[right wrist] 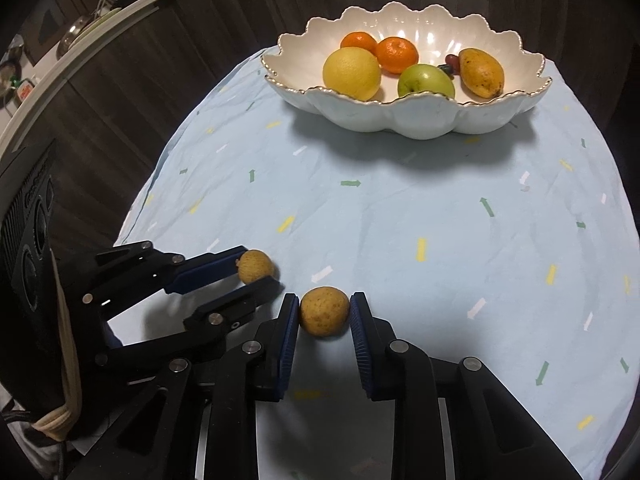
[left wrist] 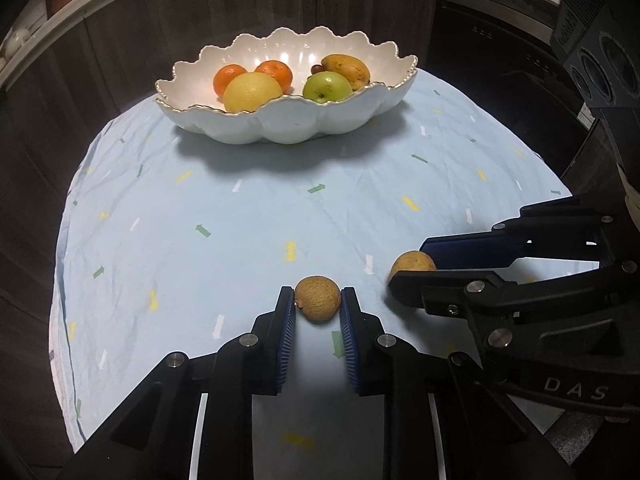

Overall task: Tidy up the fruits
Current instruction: 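Carry both brown round fruits over the white bowl with both tools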

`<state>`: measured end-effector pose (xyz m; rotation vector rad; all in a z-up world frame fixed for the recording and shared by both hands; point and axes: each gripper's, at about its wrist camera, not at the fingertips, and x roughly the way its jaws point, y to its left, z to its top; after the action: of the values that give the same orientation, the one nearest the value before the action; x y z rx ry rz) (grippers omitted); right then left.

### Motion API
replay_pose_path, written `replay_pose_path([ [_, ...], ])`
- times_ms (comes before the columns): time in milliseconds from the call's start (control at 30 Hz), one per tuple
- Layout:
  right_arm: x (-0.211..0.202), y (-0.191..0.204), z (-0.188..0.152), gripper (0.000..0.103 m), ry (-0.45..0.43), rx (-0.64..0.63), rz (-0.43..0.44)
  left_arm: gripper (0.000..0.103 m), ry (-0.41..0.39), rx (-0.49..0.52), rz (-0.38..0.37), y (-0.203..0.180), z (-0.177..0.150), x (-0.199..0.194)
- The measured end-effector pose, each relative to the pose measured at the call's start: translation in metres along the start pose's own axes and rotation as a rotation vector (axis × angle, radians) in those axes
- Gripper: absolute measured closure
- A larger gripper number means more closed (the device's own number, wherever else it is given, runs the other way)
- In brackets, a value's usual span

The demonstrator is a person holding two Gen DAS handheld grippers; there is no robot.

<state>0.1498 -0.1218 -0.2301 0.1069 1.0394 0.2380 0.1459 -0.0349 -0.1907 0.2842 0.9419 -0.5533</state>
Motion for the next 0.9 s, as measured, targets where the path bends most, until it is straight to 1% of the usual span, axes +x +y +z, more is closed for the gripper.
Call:
replay_pose_path([
  [500,-0.021,-0.003,0.004,0.076,-0.060,0.010,-0.022,0.080,-0.007,-0.034,0.026,-0.002,0.009,-0.012],
  [633,-0.030,-0.005,0.008,0.076,-0.083,0.016,-0.032,0.080,-0.013,-0.053,0.034,-0.001,0.015,-0.016],
  [900,-0.043,-0.014,0.014,0.076,-0.123,0.038,-0.047,0.080,-0.028,-0.062,0.044,-0.003,0.031,-0.024],
])
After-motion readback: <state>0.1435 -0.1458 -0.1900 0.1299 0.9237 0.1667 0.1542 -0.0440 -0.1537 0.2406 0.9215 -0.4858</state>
